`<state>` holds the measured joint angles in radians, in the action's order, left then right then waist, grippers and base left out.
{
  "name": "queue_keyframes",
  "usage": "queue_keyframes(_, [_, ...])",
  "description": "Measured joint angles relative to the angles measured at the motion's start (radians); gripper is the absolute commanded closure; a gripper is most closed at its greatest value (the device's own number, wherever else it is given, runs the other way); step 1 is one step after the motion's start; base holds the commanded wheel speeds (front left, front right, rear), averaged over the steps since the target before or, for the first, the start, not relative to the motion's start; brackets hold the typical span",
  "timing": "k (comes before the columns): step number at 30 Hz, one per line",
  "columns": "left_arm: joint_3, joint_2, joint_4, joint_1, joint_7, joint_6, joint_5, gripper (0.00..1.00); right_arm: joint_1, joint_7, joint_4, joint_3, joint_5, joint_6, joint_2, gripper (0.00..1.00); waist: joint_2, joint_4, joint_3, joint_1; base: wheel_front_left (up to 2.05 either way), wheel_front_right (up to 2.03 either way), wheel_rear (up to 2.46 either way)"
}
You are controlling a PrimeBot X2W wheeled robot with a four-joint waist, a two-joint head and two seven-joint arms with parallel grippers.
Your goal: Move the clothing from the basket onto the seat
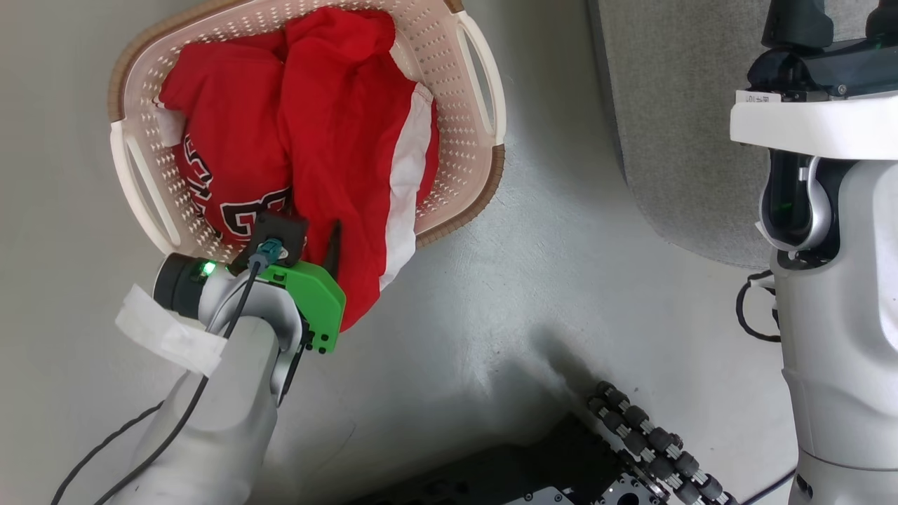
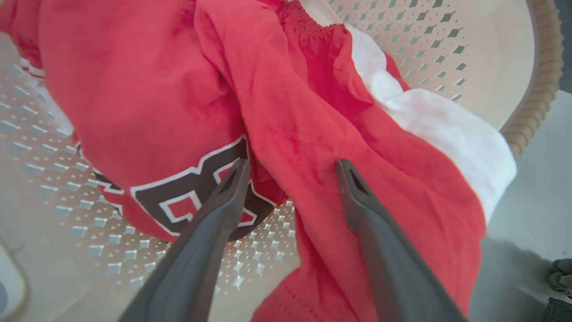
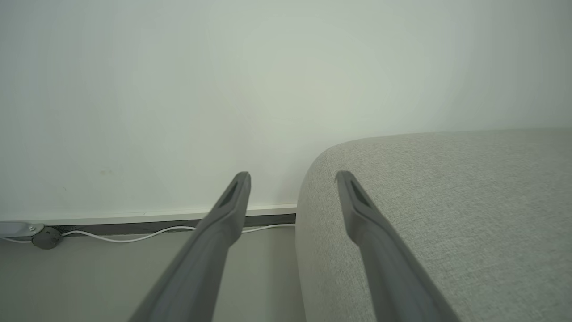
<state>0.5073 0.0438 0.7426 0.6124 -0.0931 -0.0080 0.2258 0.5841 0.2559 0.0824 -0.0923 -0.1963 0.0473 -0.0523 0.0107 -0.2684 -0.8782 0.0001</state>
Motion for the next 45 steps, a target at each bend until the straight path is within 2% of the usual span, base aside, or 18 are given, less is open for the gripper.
queue_keyframes(6, [0.008,0.0,0.026,0.034,0.002,0.018,0.011,0.0,0.002,0.0,-0.002,-0.002,-0.009,0.007,0.001,0.0,0.0,-0.005,-0.005,0.0,0.0,0.0,0.0])
queue_keyframes(7, [0.008,0.0,0.026,0.034,0.002,0.018,0.011,0.04,0.002,0.0,-0.002,-0.002,-0.009,0.007,0.001,0.0,0.0,-0.005,-0.005,0.0,0.0,0.0,0.0])
queue_keyframes(8, [0.013,0.0,0.033,0.038,0.01,0.018,0.015,0.45,0.002,0.0,-0.002,-0.002,-0.009,0.007,0.001,0.0,0.0,-0.006,-0.005,0.0,0.0,0.0,0.0])
queue_keyframes(9, [0.019,0.0,0.039,0.04,0.014,0.018,0.017,0.69,0.002,0.0,-0.002,-0.003,-0.009,0.007,0.001,0.0,0.0,-0.006,-0.005,0.0,0.0,0.0,0.0])
queue_keyframes(10, [0.024,0.0,0.045,0.041,0.015,0.018,0.019,1.0,0.003,0.0,-0.003,-0.004,-0.009,0.007,0.001,0.0,0.0,-0.007,-0.005,0.0,0.0,0.0,0.0])
queue_keyframes(18, [0.074,0.0,0.059,0.048,0.002,0.005,0.062,1.0,0.003,0.0,-0.023,0.003,-0.007,0.015,0.001,0.0,0.0,0.001,0.016,0.0,0.0,0.0,0.0])
queue_keyframes(27, [0.073,-0.001,0.046,0.07,-0.068,-0.011,0.14,1.0,0.003,0.0,-0.051,0.013,0.006,0.014,0.002,0.0,0.0,0.027,0.07,-0.0001,0.0,0.0,0.0])
queue_keyframes(36, [0.086,-0.002,0.022,0.07,-0.121,-0.045,0.205,1.0,-0.051,0.0,-0.095,0.066,0.031,-0.001,-0.003,0.0,0.0,0.066,0.167,-0.0001,0.0,0.0,0.0])
queue_keyframes(45, [0.095,-0.003,-0.029,0.058,-0.146,-0.053,0.273,1.0,-0.119,0.0,-0.118,0.103,0.041,-0.016,-0.012,0.0,0.0,0.119,0.284,-0.0001,0.0,0.0,0.0])
